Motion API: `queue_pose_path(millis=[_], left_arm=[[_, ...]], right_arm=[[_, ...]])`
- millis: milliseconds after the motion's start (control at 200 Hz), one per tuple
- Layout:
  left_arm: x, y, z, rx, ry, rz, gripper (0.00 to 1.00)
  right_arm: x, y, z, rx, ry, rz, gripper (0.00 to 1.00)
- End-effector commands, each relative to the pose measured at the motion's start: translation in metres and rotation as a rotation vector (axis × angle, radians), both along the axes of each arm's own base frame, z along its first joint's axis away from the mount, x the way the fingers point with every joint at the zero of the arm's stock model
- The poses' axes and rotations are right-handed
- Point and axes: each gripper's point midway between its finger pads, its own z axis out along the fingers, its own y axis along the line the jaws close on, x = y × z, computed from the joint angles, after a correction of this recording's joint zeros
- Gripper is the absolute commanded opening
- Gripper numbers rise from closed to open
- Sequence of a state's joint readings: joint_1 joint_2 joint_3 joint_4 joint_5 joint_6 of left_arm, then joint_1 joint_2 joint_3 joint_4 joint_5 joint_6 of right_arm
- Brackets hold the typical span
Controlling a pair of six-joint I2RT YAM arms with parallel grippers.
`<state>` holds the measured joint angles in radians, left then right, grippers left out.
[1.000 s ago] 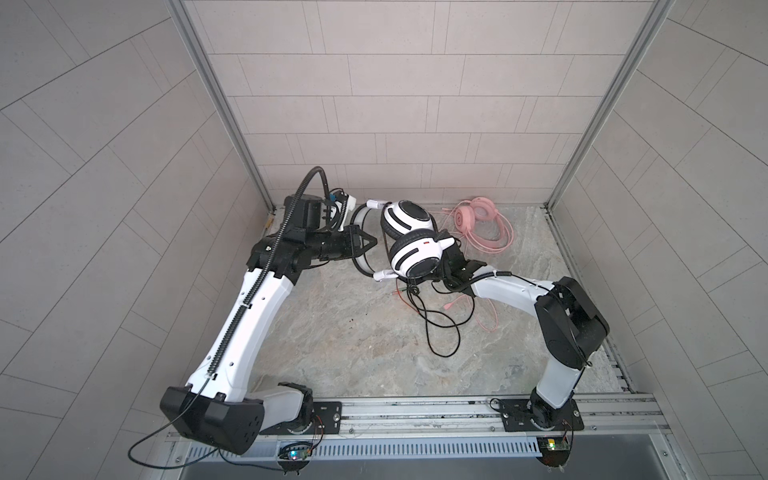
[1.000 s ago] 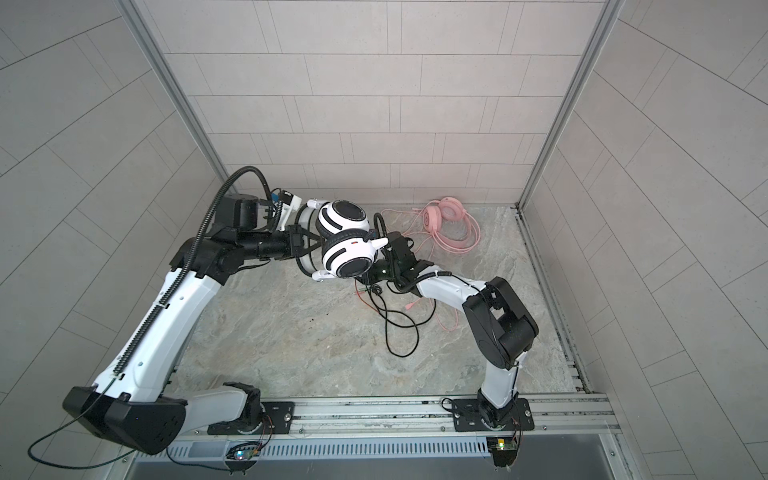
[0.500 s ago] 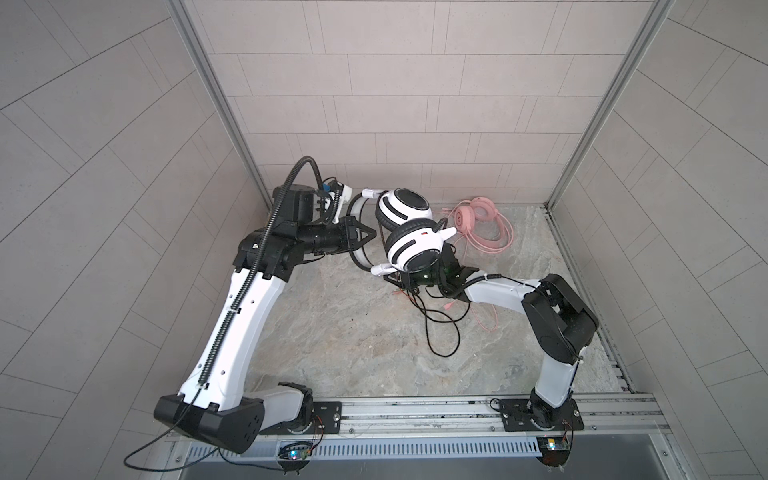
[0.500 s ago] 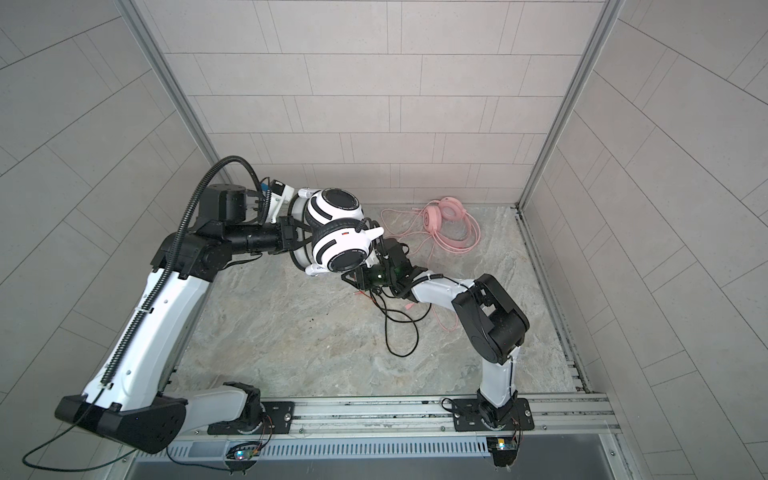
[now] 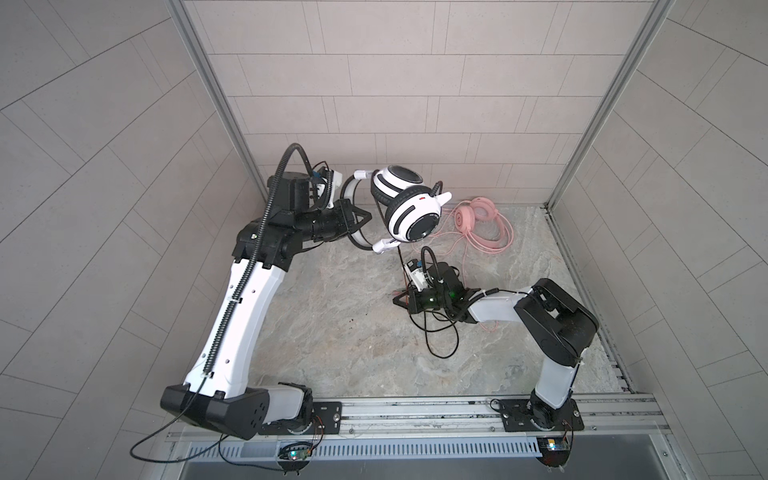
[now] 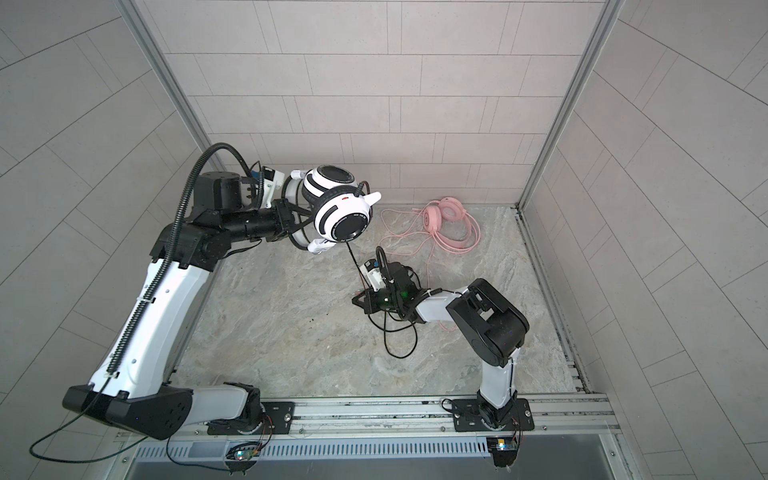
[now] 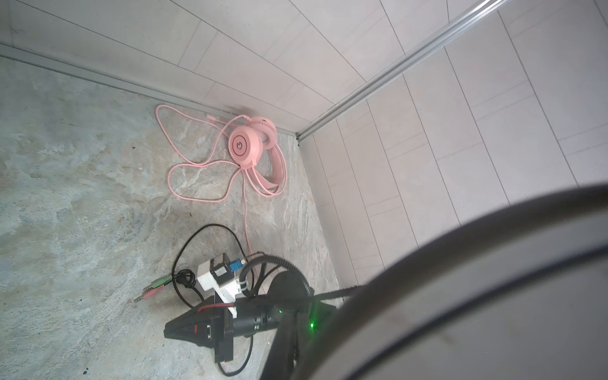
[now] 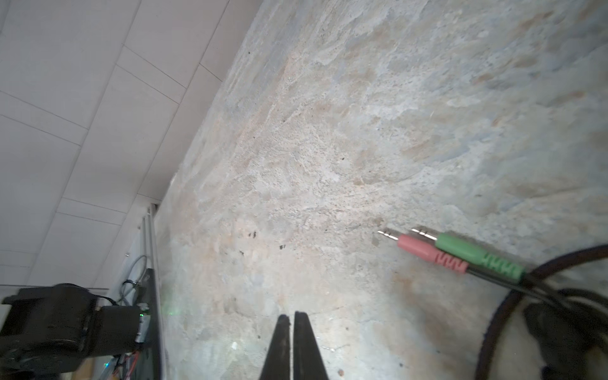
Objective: Wrap the headphones
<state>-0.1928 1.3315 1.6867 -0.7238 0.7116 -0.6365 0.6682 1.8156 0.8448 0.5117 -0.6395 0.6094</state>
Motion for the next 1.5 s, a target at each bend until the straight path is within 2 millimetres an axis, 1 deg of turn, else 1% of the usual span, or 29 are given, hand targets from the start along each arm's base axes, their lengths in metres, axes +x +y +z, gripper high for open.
queue_pose_path(millis=[0, 120, 155, 175, 260, 445, 565, 666, 816, 991, 1116, 1236, 1291, 1396, 1456, 1496], left_arm=[[0.018, 0.016, 0.029, -0.073, -0.09, 0.107, 0.0], [0.037, 0.047, 0.016, -0.061, -0.066, 0.284, 0.0], [0.04, 0.056, 0.012, -0.051, -0.063, 0.327, 0.0], [0.042, 0.06, 0.009, -0.044, -0.06, 0.35, 0.0], [0.048, 0.078, 0.001, -0.014, -0.054, 0.442, 0.0], [0.056, 0.107, -0.015, 0.04, -0.024, 0.589, 0.0], [0.057, 0.121, -0.016, 0.055, -0.033, 0.672, 0.0], [0.058, 0.134, -0.019, 0.08, -0.041, 0.738, 0.0], [0.061, 0.142, -0.025, 0.096, -0.039, 0.782, 0.0], [0.061, 0.155, -0.036, 0.149, -0.024, 0.841, 0.0], [0.053, 0.165, -0.044, 0.199, 0.0, 0.883, 0.0], [0.042, 0.181, -0.05, 0.273, -0.009, 0.948, 0.0], [0.037, 0.187, -0.055, 0.303, -0.002, 0.973, 0.0], [0.032, 0.192, -0.075, 0.368, 0.041, 0.99, 0.0], [0.033, 0.185, -0.089, 0.386, 0.069, 0.948, 0.0], [0.034, 0.175, -0.098, 0.434, 0.075, 0.89, 0.0]], right_arm=[[-0.006, -0.001, 0.013, 0.026, -0.021, -0.009, 0.0], [-0.017, -0.011, 0.008, -0.017, -0.007, -0.018, 0.0], [-0.019, -0.016, 0.009, -0.04, -0.012, -0.026, 0.0], [-0.021, -0.019, 0.006, -0.061, -0.006, -0.027, 0.0], [-0.032, -0.03, 0.007, -0.142, -0.024, -0.024, 0.0], [-0.059, -0.058, 0.017, -0.31, -0.108, -0.019, 0.0], [-0.076, -0.07, 0.025, -0.347, -0.141, -0.02, 0.0], [-0.086, -0.081, 0.033, -0.408, -0.195, -0.023, 0.0], [-0.095, -0.089, 0.049, -0.441, -0.26, -0.019, 0.0], [-0.103, -0.092, 0.074, -0.48, -0.325, -0.008, 0.0], [-0.109, -0.094, 0.093, -0.483, -0.369, -0.006, 0.0], [-0.112, -0.097, 0.113, -0.468, -0.406, -0.02, 0.0], [-0.113, -0.1, 0.124, -0.463, -0.425, -0.03, 0.0], [-0.113, -0.102, 0.144, -0.445, -0.457, -0.042, 0.0], [-0.113, -0.1, 0.153, -0.432, -0.467, -0.044, 0.0], [-0.114, -0.098, 0.159, -0.418, -0.472, -0.042, 0.0]])
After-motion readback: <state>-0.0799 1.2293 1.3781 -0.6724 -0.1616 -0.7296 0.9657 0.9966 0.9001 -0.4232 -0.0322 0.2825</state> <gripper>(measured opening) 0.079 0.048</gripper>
